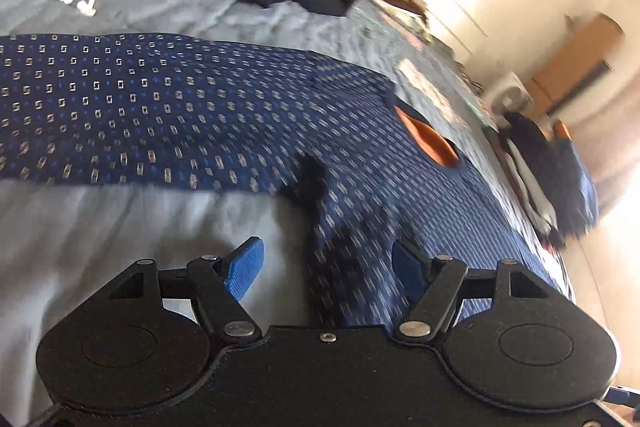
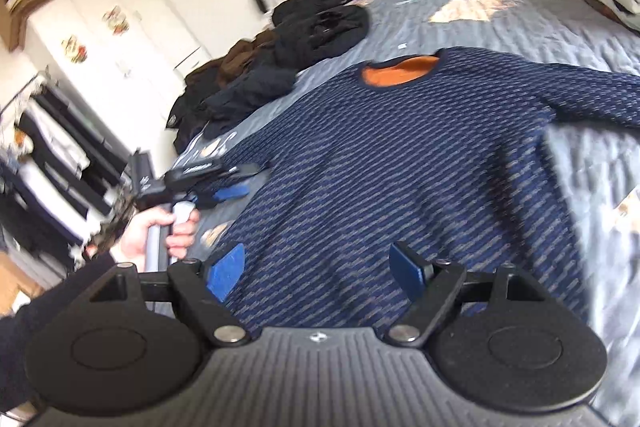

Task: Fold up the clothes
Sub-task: 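Grasp the shirt fabric near the sleeve with the left gripper and release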

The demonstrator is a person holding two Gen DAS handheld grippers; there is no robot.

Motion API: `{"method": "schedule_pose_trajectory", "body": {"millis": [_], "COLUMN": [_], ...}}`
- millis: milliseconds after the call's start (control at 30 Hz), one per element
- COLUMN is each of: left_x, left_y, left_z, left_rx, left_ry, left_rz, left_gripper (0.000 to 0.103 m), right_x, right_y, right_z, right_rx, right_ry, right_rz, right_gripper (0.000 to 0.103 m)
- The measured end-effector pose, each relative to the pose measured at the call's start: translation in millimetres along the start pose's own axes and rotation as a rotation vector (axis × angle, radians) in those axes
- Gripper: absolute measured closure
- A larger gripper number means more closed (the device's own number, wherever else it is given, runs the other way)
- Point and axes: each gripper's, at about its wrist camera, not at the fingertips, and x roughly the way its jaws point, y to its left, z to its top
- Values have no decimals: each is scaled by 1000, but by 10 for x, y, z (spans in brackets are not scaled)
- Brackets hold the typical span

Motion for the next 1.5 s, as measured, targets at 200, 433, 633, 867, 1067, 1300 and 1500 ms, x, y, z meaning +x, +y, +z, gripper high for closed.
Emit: {"method": "schedule_pose_trajectory", "body": {"millis": [200, 433, 633, 867, 1067, 1300, 1500], "left_x": [289, 386, 478, 391, 324, -308, -110], "left_y": [52, 93, 12, -80, -58, -255, -442], "left_z": [163, 230, 287, 209, 233, 13, -124], "left_rx": [-26, -28, 1, 100, 97, 238, 292], "left_ry": [27, 25, 13, -5, 59, -3, 24], "left_rz": [-31, -45, 29, 39, 69, 39, 27], "left_gripper": [35, 35, 79, 92, 78, 41, 38], "right_x": [305, 903, 1203, 1158, 1158, 715, 669], "right_y": [-1217, -2167, -2242, -2476, -2487, -2125, -1479], "right_z": [746, 1096, 1161, 1339, 1383, 1376, 964], "right_rx": [72, 136, 131, 199, 148, 31, 48], "right_ry": [53, 118, 57, -56, 32, 122, 88], "right_rz": [-94, -137, -170, -274, -285, -167, 56], "right_gripper": [24, 24, 27, 86, 73, 38, 31]}}
